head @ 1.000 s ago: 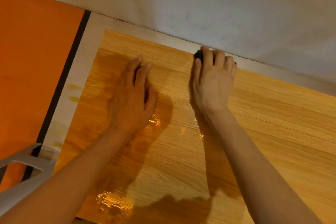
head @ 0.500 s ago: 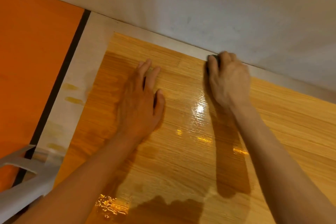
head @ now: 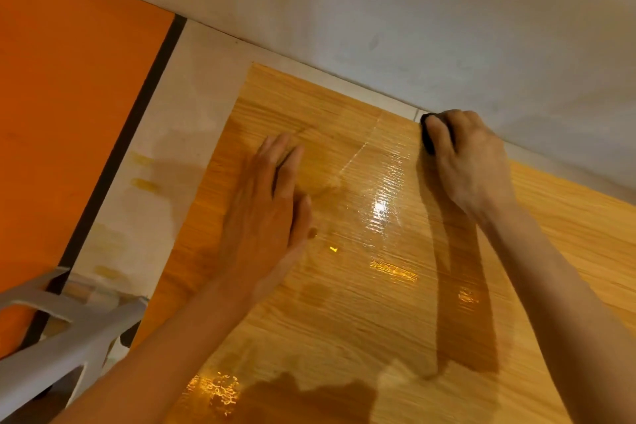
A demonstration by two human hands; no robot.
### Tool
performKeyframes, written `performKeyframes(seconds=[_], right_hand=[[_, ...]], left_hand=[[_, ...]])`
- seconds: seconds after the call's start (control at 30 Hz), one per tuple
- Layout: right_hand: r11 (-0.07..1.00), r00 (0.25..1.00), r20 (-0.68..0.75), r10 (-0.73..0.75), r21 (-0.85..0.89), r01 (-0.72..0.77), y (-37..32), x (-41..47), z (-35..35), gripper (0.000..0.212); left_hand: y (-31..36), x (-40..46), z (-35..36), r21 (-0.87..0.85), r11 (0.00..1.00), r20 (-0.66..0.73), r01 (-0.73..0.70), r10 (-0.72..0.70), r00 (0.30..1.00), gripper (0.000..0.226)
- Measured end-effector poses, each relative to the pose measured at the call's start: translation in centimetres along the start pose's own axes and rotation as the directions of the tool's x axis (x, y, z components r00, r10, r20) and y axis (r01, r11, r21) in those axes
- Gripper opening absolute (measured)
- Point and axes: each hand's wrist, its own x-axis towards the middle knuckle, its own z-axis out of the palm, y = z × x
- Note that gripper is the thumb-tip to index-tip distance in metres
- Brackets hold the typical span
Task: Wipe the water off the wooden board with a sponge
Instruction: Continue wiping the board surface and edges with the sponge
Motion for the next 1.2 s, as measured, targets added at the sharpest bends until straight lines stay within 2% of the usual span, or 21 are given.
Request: performKeyframes(seconds=[0.17,0.27,0.37,0.5,0.63,0.73,0.8,0.9,1.03,1.13,1.2], right_hand=[[0.993,0.986,0.130,-0.108,0.059,0.101,-8.9,3.6,3.7,0.039],[0.985,0.963,0.205,-0.174,0.050,0.167,-14.7,6.0,6.4,0.037],[0.976,0.946,0.239,-0.217,0.073,0.205,-17.2,7.4,8.1,0.039],[0.946,0.925,0.215,-0.314,0.151,0.286,-13.5,6.6,6.2,0.033],[0.976,0.977,0.049,-0.207,0.076,0.203,-7.0,2.9,3.6,0.037],[0.981,0.979,-0.114,-0.171,0.075,0.180,-6.5,1.4,5.1,0.041],[0.979,0.970,-0.162,-0.179,0.068,0.192,-7.1,-0.2,6.1,0.041],[0.972,0.964,-0.156,-0.213,0.065,0.226,-7.1,-6.0,7.3,0.042],[0.959,0.958,-0.058,-0.282,-0.009,0.282,-7.0,-12.6,8.2,0.047],[0.964,0.963,-0.060,-0.265,-0.034,0.263,-7.7,-8.1,7.6,0.047],[0.986,0.980,-0.115,-0.165,-0.014,0.165,-8.8,-2.9,7.4,0.046]], left_hand=[[-2.2,-2.6,-1.1,0.013,0.999,-0.077,0.041,-0.040,0.996,0.056],[-2.9,-3.0,-1.0,0.048,0.998,-0.052,0.030,-0.028,0.998,0.059],[-3.0,-2.8,-1.1,0.073,0.997,-0.041,0.023,-0.020,0.999,0.060],[-2.8,-2.4,-1.2,0.041,0.999,-0.024,0.021,-0.020,0.999,0.059],[-3.0,-2.5,-1.0,0.039,0.999,-0.010,0.026,-0.025,1.000,0.058],[-3.0,-2.6,-0.9,0.042,0.999,-0.012,0.022,-0.021,1.000,0.059],[-3.1,-2.6,-0.9,0.028,0.999,-0.006,0.021,-0.021,1.000,0.060],[-3.1,-2.6,-0.9,0.016,1.000,0.002,0.020,-0.020,1.000,0.060],[-3.1,-2.6,-1.0,0.040,0.999,-0.002,0.008,-0.008,1.000,0.059],[-3.2,-2.4,-1.0,0.031,0.999,0.009,0.013,-0.014,1.000,0.060],[-3.2,-2.4,-1.0,0.033,0.999,0.012,0.012,-0.012,1.000,0.060]])
